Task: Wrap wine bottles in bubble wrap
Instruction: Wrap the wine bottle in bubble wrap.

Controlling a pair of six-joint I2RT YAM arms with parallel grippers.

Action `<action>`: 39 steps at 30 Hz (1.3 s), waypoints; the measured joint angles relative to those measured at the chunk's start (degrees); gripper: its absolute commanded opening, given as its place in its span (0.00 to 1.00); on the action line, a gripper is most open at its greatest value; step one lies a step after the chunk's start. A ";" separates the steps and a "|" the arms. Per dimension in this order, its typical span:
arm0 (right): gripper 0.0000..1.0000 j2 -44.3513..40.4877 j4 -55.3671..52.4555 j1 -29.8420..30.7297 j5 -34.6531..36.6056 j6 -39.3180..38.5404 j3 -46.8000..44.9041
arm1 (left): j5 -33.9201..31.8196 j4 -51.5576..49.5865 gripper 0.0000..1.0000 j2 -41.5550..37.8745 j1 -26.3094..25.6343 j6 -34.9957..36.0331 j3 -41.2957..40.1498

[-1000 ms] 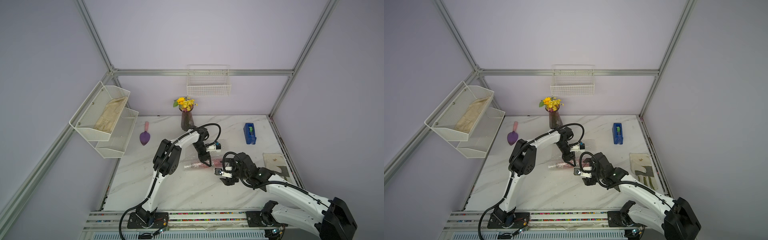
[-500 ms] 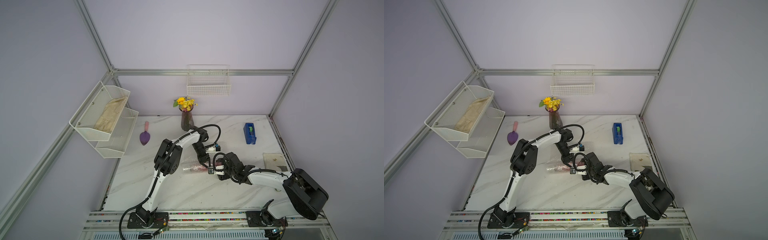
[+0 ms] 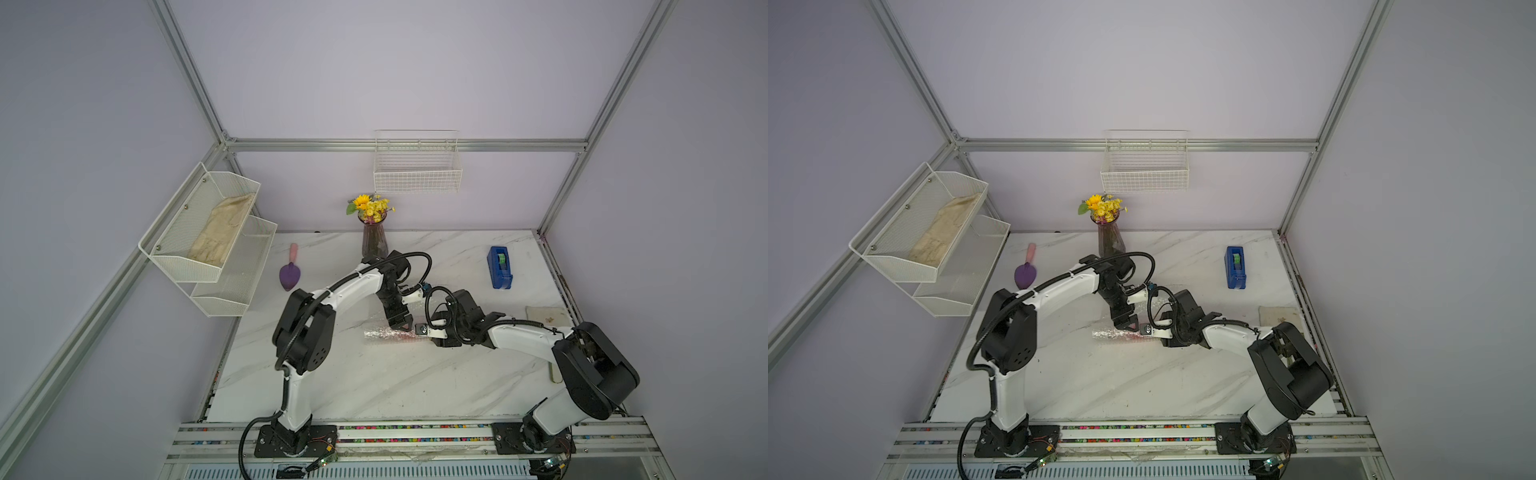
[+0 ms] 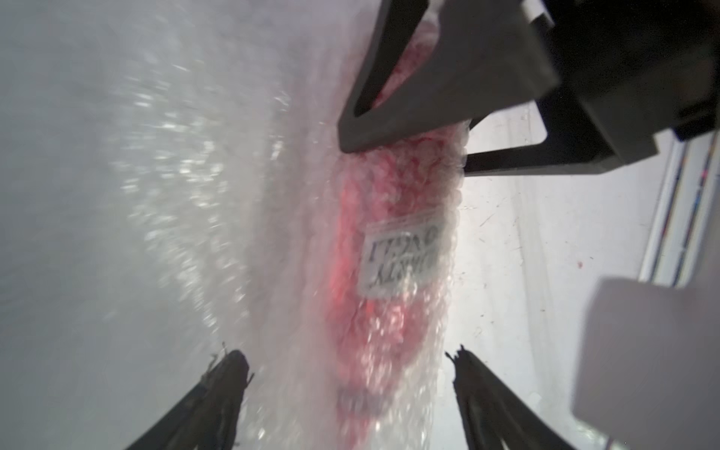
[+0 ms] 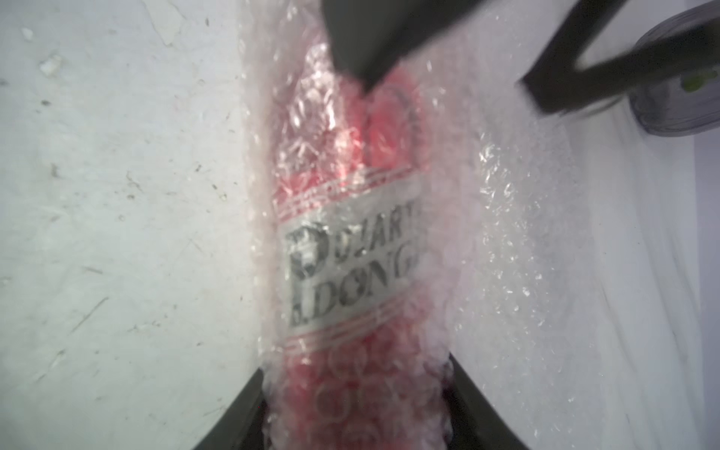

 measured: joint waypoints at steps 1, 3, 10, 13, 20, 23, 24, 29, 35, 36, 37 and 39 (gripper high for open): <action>0.33 0.55 -1.18 -0.26 -0.59 0.39 0.92 | -2.03 3.10 0.88 -4.44 0.33 -1.01 -2.95; 0.33 1.66 -3.69 -0.68 -1.86 1.07 2.93 | -5.95 9.07 0.89 -12.66 0.68 -2.45 -8.46; 0.33 9.22 -17.64 -3.67 -8.79 3.98 14.82 | -22.43 29.92 0.90 -38.03 -7.67 2.99 -35.28; 0.34 11.69 -21.92 -4.50 -10.80 4.68 18.51 | -28.28 37.31 0.94 -40.13 -15.19 7.19 -45.18; 0.35 15.74 -29.59 -5.05 -12.87 5.38 24.55 | -38.12 52.59 0.92 -27.56 -19.69 13.62 -50.58; 0.35 16.39 -30.91 -5.20 -13.44 5.57 25.49 | -40.79 59.60 0.88 -19.08 -19.74 16.98 -50.29; 0.35 16.65 -31.26 -5.22 -13.62 5.60 25.75 | -41.88 62.14 0.86 -17.31 -19.74 17.92 -50.14; 0.37 17.42 -32.54 -5.44 -14.71 5.57 26.77 | -41.42 66.42 0.66 -10.51 -19.12 19.89 -45.03; 0.79 17.22 -31.10 -6.47 -15.50 9.03 26.62 | -37.97 62.40 0.28 -8.90 -17.33 19.87 -41.31; 0.85 16.70 -29.86 -7.17 -16.00 10.14 26.12 | -37.73 61.55 0.27 -9.07 -17.31 20.04 -40.83; 0.96 15.69 -28.44 -8.02 -16.59 11.47 25.29 | -37.24 60.61 0.26 -9.33 -17.18 19.80 -40.22; 0.97 12.41 -24.94 -9.86 -18.40 14.56 23.47 | -36.06 59.69 0.26 -10.27 -16.96 19.78 -39.10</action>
